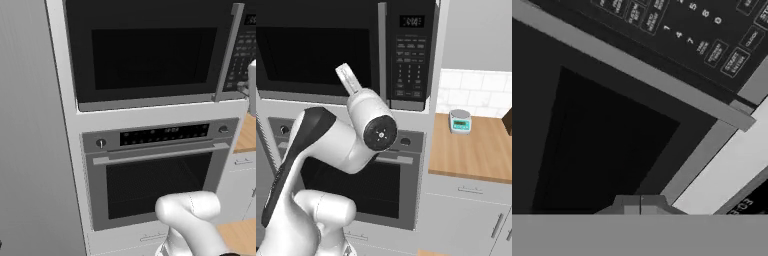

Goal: Open the microwave, place the bowl with waffle inside the microwave, then close the microwave door and turn it on.

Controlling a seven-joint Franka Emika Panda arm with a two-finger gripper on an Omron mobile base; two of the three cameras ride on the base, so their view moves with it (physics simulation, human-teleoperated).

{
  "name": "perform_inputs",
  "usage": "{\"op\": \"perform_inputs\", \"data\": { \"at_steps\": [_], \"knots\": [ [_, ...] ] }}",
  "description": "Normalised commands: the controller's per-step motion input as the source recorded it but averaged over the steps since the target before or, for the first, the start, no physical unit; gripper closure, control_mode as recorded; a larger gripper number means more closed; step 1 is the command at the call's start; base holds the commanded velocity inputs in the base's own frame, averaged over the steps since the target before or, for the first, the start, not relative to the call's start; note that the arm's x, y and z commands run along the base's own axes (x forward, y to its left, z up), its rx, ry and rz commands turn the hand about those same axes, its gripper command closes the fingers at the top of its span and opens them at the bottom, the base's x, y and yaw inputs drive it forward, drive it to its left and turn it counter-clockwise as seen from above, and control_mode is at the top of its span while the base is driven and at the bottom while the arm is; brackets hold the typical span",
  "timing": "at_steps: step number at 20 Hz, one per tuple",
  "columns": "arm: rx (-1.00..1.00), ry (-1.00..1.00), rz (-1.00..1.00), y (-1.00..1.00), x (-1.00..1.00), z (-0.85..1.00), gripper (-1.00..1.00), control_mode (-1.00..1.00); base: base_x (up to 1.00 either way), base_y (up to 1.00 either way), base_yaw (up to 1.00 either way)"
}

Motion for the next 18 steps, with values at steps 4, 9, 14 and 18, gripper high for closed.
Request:
{"op": "perform_inputs", "data": {
  "at_steps": [4,9,14,18],
  "knots": [
    [0.62,0.07,-0.15,-0.76,0.11,-0.34,1.0,-1.0,0.0,0.0,0.0],
    [0.05,0.0,-0.01,-0.1,0.01,-0.03,1.0,-1.0,0.0,0.0,0.0],
    [0.03,0.03,-0.02,-0.12,0.38,0.0,1.0,-1.0,0.0,0.0,0.0],
    [0.03,0.01,-0.05,-0.33,0.44,0.0,1.0,-1.0,0.0,0.0,0.0]
  ]
}}
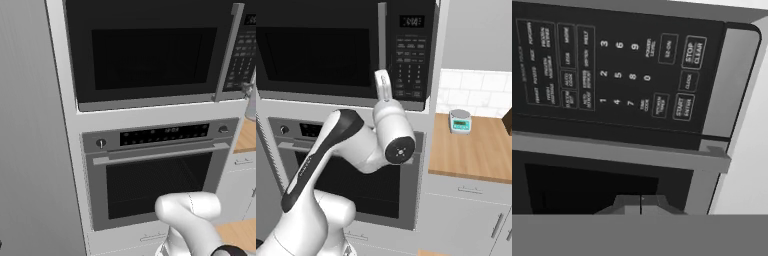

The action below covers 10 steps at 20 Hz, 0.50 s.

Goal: Open the microwave, place the bowl with waffle inside the microwave, then close the microwave door and turn it on.

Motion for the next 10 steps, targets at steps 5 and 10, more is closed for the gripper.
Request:
{"op": "perform_inputs", "data": {
  "at_steps": [5,10],
  "knots": [
    [0.03,0.0,-0.04,-0.18,0.45,-0.08,1.0,-1.0,0.0,0.0,0.0],
    [0.01,0.0,-0.03,-0.07,0.36,-0.14,1.0,-1.0,0.0,0.0,0.0]
  ]
}}
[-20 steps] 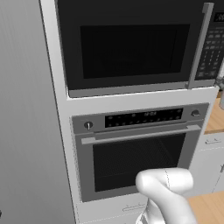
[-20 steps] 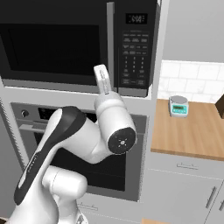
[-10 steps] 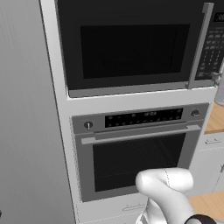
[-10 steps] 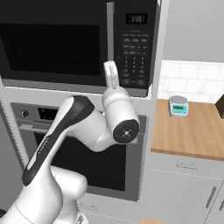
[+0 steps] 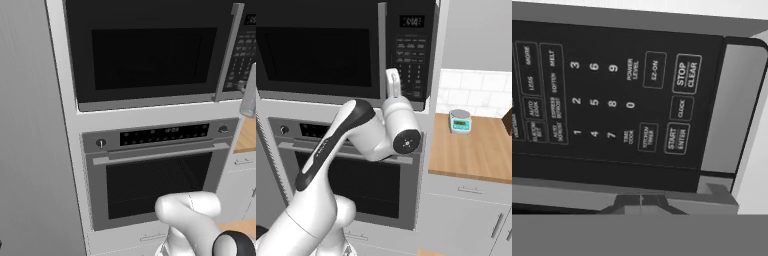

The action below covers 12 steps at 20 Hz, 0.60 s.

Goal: Open the microwave, place the bowl with waffle inside the microwave, then close the microwave door and turn it on.

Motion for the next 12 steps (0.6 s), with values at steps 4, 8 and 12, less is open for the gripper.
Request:
{"op": "perform_inputs", "data": {
  "at_steps": [4,8,12],
  "knots": [
    [0.0,0.0,-0.03,-0.08,0.28,-0.16,1.0,-1.0,0.0,0.0,0.0],
    [0.02,0.0,-0.03,-0.12,0.3,-0.11,1.0,-1.0,0.0,0.0,0.0],
    [0.01,0.0,-0.02,-0.11,0.31,-0.14,1.0,-1.0,0.0,0.0,0.0]
  ]
}}
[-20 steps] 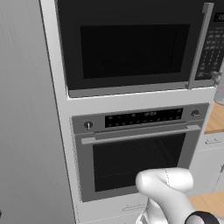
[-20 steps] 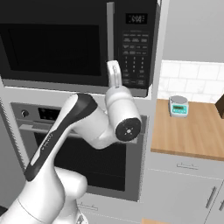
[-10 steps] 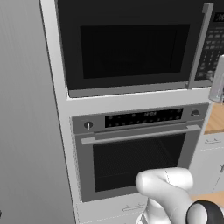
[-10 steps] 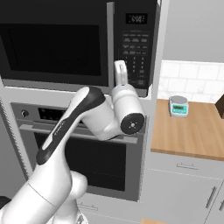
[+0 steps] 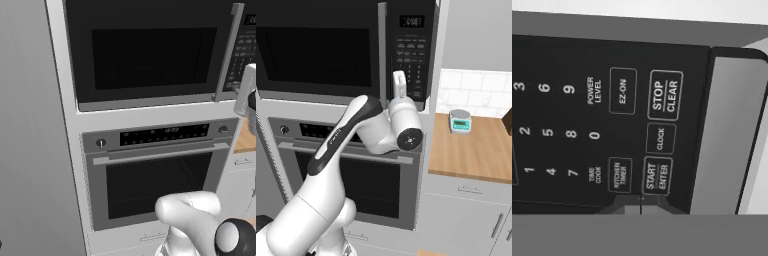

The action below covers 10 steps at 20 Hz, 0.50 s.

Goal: Open the microwave, place the bowl with waffle inside the microwave, then close the microwave door and turn it on.

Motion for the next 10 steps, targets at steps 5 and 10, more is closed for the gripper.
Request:
{"op": "perform_inputs", "data": {
  "at_steps": [5,10],
  "knots": [
    [0.01,0.0,-0.02,-0.11,0.31,-0.16,1.0,-1.0,0.0,0.0,0.0],
    [0.02,0.0,-0.01,-0.11,0.39,-0.13,1.0,-1.0,0.0,0.0,0.0]
  ]
}}
